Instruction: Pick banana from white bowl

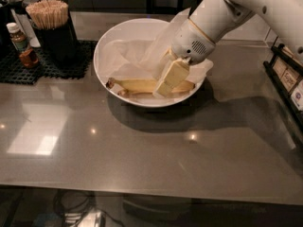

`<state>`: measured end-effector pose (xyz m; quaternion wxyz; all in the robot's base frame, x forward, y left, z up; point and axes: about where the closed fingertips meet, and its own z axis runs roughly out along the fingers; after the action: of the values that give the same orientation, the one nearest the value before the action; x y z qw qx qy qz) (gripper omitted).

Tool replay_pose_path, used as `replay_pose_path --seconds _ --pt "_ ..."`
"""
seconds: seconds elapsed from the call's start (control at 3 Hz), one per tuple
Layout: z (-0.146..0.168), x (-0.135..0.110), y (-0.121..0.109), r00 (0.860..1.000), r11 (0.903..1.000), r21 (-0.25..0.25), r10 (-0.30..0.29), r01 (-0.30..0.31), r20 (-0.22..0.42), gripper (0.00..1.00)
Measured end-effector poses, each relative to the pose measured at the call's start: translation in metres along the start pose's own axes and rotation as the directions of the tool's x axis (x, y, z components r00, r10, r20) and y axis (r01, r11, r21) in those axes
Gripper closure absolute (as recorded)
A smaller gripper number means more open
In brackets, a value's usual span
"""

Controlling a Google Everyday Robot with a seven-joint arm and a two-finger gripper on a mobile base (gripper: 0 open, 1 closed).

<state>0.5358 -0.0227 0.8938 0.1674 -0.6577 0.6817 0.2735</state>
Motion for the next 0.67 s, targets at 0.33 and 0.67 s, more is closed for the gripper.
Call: replay_pose_path --seconds 0.33,0.67 --pt "0.0084 0.0019 -0.0031 0.999 0.9998 0.012 0.014 -0.013 -0.036 0.40" --pt "0.0063 0.0001 -0.0028 0.999 0.9998 0.015 0.015 -0.015 -0.037 0.41"
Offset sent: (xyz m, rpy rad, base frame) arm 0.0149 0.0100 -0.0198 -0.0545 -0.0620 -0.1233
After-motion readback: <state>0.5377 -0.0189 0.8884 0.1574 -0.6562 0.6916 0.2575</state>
